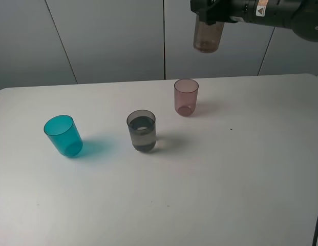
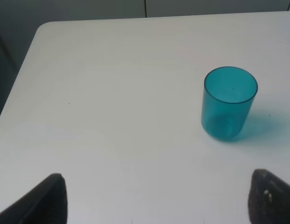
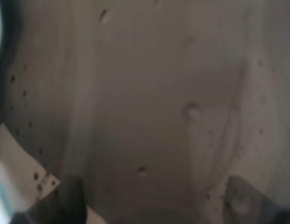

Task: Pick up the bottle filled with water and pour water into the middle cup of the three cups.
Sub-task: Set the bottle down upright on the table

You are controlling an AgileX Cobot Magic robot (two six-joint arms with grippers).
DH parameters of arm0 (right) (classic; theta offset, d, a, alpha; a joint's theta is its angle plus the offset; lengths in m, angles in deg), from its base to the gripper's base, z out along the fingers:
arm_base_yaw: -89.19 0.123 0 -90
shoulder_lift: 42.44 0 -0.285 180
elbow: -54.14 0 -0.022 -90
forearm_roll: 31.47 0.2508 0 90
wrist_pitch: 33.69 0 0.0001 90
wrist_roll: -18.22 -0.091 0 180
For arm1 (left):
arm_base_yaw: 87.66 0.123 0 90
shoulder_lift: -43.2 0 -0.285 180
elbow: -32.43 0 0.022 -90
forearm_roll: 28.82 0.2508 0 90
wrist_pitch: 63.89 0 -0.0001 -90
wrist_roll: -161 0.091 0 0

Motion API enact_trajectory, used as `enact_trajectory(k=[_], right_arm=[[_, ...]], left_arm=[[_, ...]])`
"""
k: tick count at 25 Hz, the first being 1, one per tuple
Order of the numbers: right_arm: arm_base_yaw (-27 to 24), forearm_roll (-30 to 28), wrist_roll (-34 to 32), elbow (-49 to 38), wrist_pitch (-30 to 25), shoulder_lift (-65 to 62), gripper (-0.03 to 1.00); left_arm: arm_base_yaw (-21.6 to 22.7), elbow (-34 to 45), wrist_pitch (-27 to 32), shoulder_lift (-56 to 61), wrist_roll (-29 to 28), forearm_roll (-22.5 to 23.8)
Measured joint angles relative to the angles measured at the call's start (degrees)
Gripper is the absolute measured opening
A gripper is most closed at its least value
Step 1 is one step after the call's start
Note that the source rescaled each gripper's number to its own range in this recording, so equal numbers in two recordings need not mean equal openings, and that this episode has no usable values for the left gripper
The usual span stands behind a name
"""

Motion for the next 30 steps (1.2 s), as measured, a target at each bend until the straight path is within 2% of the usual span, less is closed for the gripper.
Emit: enact_trajectory(k=[5, 7, 10, 18, 22, 27, 30], right_arm=[[-4.9, 8.4, 1.8, -5.1, -2.6, -1.4, 0.0], [-6.7, 11.8, 5.1, -7.3, -2.9, -1.4, 0.0], [-9.3, 13.7, 9.7, -10.2, -2.4, -1.4, 0.0], [-12.3, 14.8, 14.1, -12.7, 10.3, 7.4, 0.0], [-12.3, 16.5, 19.1, -12.7, 13.5, 13.7, 0.0], [-12.3, 18.1, 21.9, -11.1, 15.3, 18.9, 0.0], [-12.4, 18.6, 24.5, -10.7, 19.1, 21.3, 0.0]], left_arm=[[0.0, 0.0, 0.0, 0.0, 0.0, 0.0], [0.0, 0.0, 0.0, 0.0, 0.0, 0.0], [0.0, 0.0, 0.0, 0.0, 0.0, 0.0], [0.0, 0.0, 0.0, 0.0, 0.0, 0.0], [0.0, 0.0, 0.0, 0.0, 0.0, 0.0], [0.0, 0.0, 0.0, 0.0, 0.0, 0.0], [0.0, 0.0, 0.0, 0.0, 0.0, 0.0]])
